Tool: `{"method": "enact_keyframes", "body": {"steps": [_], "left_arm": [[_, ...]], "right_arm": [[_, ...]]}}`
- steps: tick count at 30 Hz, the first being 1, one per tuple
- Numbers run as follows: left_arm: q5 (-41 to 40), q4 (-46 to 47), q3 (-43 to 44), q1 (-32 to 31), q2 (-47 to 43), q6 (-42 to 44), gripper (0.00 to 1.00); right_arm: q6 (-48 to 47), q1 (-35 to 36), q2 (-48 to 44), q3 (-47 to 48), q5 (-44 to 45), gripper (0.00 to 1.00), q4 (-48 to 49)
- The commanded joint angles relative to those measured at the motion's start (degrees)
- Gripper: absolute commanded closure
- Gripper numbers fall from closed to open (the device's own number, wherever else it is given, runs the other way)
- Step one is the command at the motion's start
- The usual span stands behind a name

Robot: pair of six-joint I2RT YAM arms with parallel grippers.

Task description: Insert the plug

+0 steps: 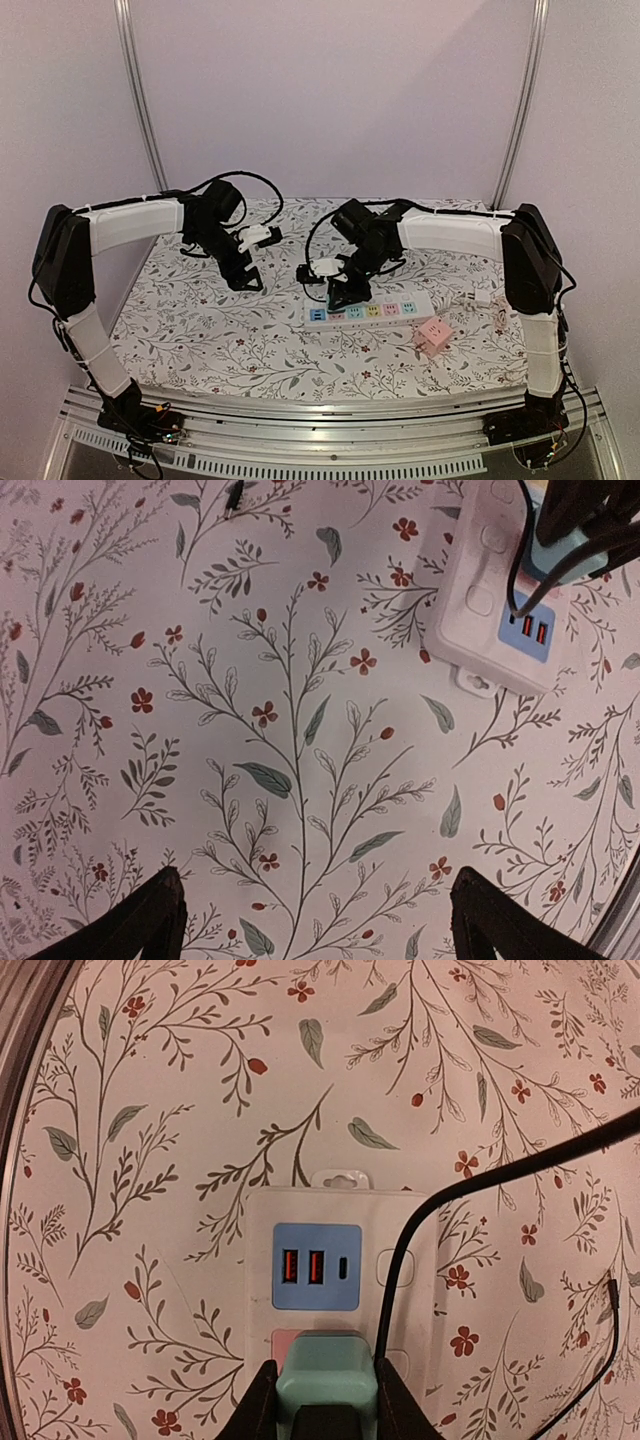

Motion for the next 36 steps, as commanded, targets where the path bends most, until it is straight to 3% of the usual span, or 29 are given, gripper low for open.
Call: {"method": "enact_keyframes", "body": {"steps": [1,11,22,36], "left_arm": [[-0.1,0.8,-1.0,0.2,-0.3,-0.5,0.08],[-1.0,0.8,-1.1,0.2,-0.5,-0.3,0.08],[-1.6,0.7,-0.6,0.2,0.2,-0.5,0.08],[-1.5,-0.2,0.5,0.2,0.8,0.2,0.08]], "right_arm": [[0.3,-0.5,-1.0,-2.0,0.2,1.0,-2.7],[-0.9,0.9,-0.8,-12.1,5.5,1.0,2.2],[2.5,0.9,3.3,-15.9,4.5,1.0,2.6],[10.4,3.8,6.8,-17.5,10.2,1.0,3.3]]}}
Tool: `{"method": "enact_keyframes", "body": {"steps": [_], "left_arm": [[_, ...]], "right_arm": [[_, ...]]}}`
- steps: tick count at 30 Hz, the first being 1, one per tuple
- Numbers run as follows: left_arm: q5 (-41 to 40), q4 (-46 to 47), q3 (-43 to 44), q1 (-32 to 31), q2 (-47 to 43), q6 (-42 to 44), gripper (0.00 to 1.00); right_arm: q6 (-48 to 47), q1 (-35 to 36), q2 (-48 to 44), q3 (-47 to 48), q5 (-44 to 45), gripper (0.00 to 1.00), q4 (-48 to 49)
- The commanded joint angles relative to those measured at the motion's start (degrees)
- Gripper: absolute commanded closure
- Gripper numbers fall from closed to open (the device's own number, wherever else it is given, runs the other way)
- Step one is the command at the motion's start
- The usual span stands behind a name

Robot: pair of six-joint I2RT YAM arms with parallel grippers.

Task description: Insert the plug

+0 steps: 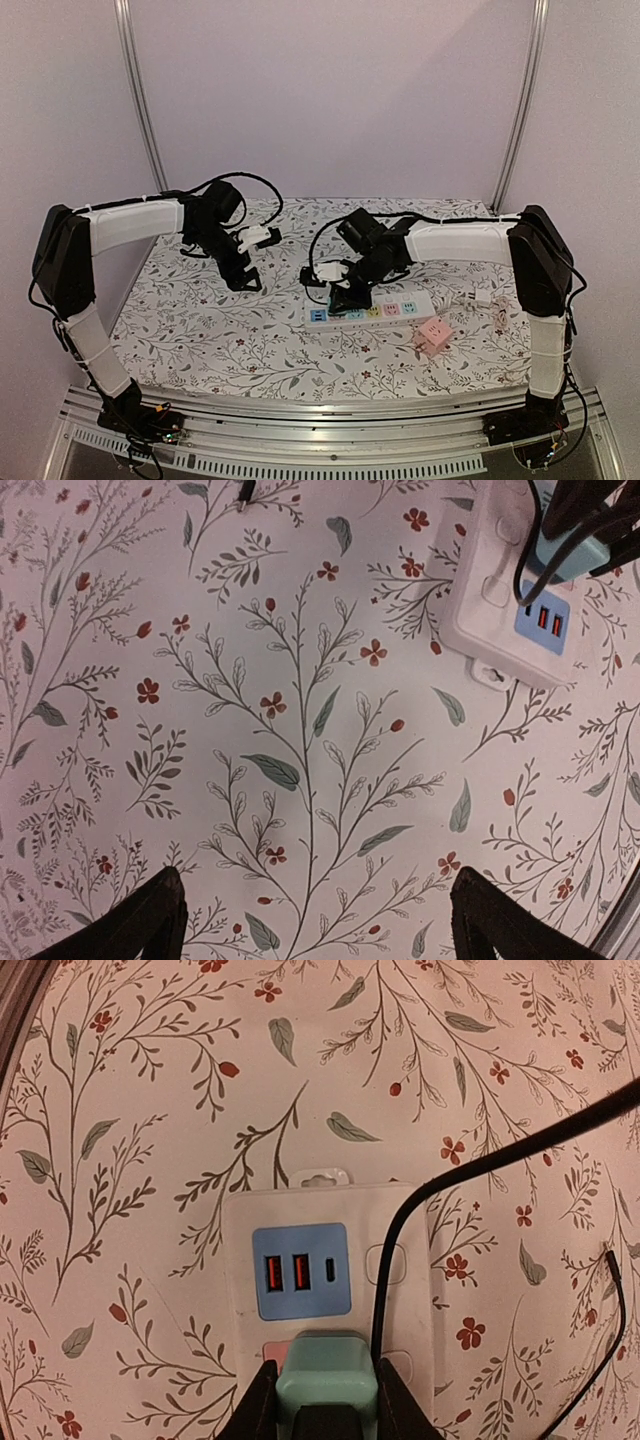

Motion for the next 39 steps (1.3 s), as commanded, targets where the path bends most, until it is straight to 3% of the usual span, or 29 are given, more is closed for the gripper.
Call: {"method": "enact_keyframes", "body": {"steps": [1,6,10,23,29,34,39], "left_arm": [[-0.2,-0.2,0.5,0.2,0.8,0.2,0.08],[0.3,0.0,0.4,0.2,0.7,0.1,0.08],[0.6,0.0,0.5,0.2,0.3,-0.1,0.08],[0.7,-0.2,-0.2,0.2,-1.7,0.1,0.08],[0.7,-0.1,0.1,0.2,-2.0,0.1,0.08],[0.3,-0.3,0.0,0.2,-3.0,0.1,0.08],[-0.3,-0.3,-0.6,0.2,-4.2,0.2,0.08]], "right_arm": [[5.1,3.2,9.7,-6.9,7.6,1.0,-7.3],[7.5,4.0,9.3,-8.1,9.7,0.97,-4.8],[8.9,3.9,6.7,-6.7,9.1,0.71,-2.3],[9.3,3.9,-1.6,2.0,7.1,0.42,-3.9],[9.6,3.9,-5.7,5.2,4.7,0.11,-3.7],[11.7,3.8,-10.2,7.1,2.2,0.07,-2.8],[14.9,2.6,-21.3,-0.1,3.9,0.07,-2.7]]}}
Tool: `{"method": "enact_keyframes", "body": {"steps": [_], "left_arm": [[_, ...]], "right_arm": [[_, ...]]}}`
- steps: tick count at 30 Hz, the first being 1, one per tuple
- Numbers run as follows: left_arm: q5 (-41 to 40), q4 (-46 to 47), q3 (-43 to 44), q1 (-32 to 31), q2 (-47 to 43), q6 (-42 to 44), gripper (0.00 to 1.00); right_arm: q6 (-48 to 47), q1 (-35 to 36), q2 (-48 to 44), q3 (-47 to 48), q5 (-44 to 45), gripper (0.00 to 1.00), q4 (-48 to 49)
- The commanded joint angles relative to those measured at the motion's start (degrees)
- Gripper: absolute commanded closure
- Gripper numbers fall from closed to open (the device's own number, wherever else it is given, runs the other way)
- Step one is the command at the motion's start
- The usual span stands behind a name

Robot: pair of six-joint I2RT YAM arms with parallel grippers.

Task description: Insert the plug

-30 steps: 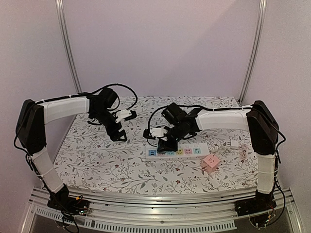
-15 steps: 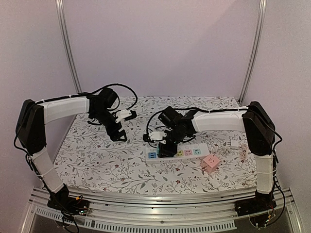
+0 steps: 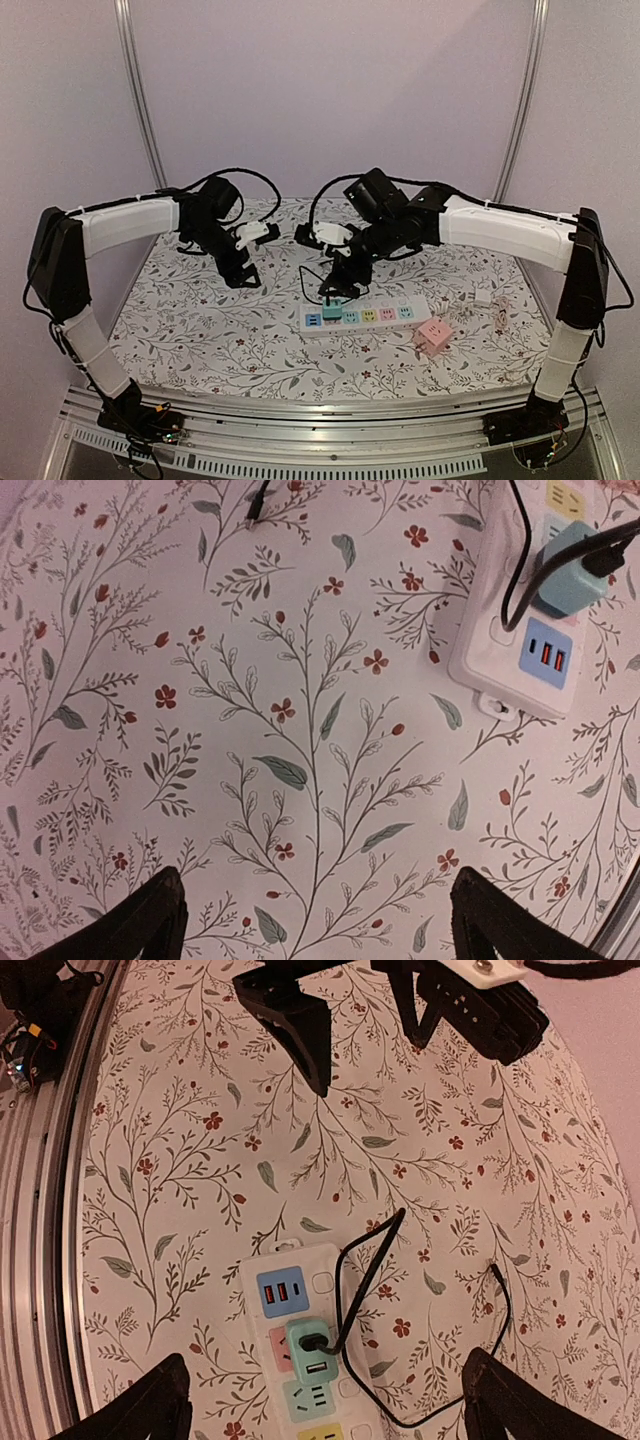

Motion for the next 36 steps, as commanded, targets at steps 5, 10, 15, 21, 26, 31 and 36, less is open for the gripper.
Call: {"method": "enact_keyframes", "body": {"steps": [5,10,15,21,26,31,36], "left_arm": [[-0.9,-0.3,-0.4,0.2,-2.7,0.2,0.08],[-2.1,0.0,0.2,0.2,-2.4,-0.3,0.08],[-2.3,0.1,0.3,0.2,-2.4,-0.7,0.08],[-2.0,0.2,0.0,0.2,-2.5,-1.0,0.08],[-1.9,0.3,-0.4,0.2,-2.6,-0.9,0.08],[-2.1,0.4,-0.2,0.2,-2.1,-1.0,0.08],[-2.1,0.5,-0.8,0.2,-2.4,-1.0,0.08]], "right_arm": [[16.8,-8.4,-22.0,-12.7,12.7,0.01,-0.1],[47.2,-22.3,-31.7,-18.7,33.7,0.01,-9.9],[57.1,-30.9,-33.1,-23.9,28.9,0.01,-15.7],[68.6,-40.7,-27.5,-25.1,31.8,0.05,-21.0],[88.3,-41.6,-25.2,-25.4,33.1,0.12,-23.8],[109.2,-41.7,-24.5,-26.9,30.5,0.07,-20.3],[119.8,-41.7,-20.0,-27.4,26.7,0.06,-16.6]]}}
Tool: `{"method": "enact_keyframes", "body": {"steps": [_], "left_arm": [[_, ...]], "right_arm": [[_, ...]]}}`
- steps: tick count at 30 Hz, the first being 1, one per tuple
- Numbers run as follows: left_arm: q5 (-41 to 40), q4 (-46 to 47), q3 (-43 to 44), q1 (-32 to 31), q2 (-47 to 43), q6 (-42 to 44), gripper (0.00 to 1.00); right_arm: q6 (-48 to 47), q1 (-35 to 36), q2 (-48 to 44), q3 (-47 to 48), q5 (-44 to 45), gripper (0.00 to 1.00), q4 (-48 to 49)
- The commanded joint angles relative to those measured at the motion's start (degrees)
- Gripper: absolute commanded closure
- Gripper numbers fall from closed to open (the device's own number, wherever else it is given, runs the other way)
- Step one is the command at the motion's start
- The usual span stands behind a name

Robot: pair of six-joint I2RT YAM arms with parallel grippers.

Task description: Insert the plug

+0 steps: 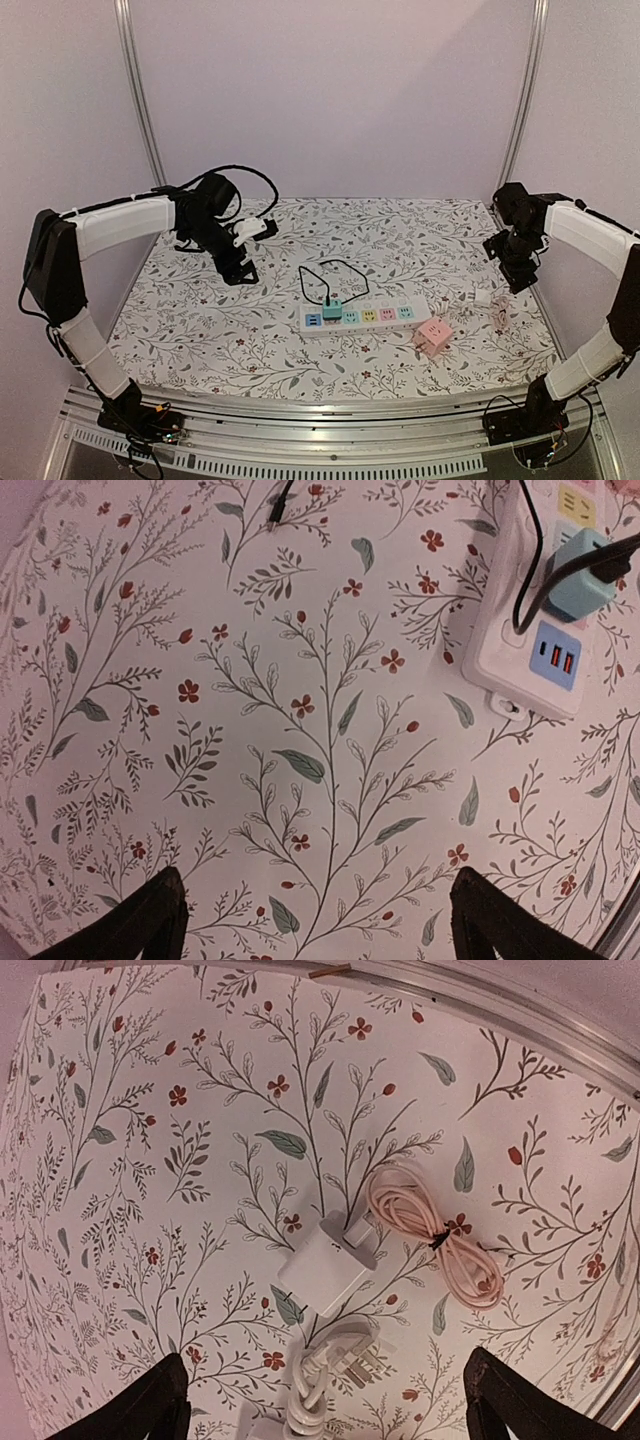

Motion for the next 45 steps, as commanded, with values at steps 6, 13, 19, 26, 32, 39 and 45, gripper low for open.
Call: {"method": "enact_keyframes", "body": {"steps": [6,13,19,26,32,39,45], "left_arm": [[0.2,0.9,-1.8,0.2,-0.8,-0.2,0.09],[0.3,1.0,-1.9,0.2,-0.8,-0.2,0.09],[0.4,1.0,-2.0,0.2,-0.7,-0.1,0.09],[0.3,0.9,-1.7,0.1,-0.8,-0.2,0.09],[0.2,0.8,-1.8,0.1,-0.9,-0.3,0.09],[0.3,0.9,-1.6,0.0,-0.3,-0.3,0.09],[0.0,0.9,-1.9,0.1,-0.5,-0.1,0.09]], "right_arm": [[16.3,0.2,11.6,1.4,-6.6,0.05,4.7],[18.0,-0.8,16.9,2.2,-7.1,0.04,5.6],[18.4,-2.4,20.5,2.5,-8.0,0.01,8.1],[19.1,-3.1,23.9,1.4,-11.4,0.01,13.3],[18.4,-3.9,25.9,0.2,-12.3,0.08,14.6],[17.2,-5.1,22.3,-3.2,-9.1,0.25,14.9],[13.2,-5.3,20.2,-4.8,-6.2,0.57,15.8]]}}
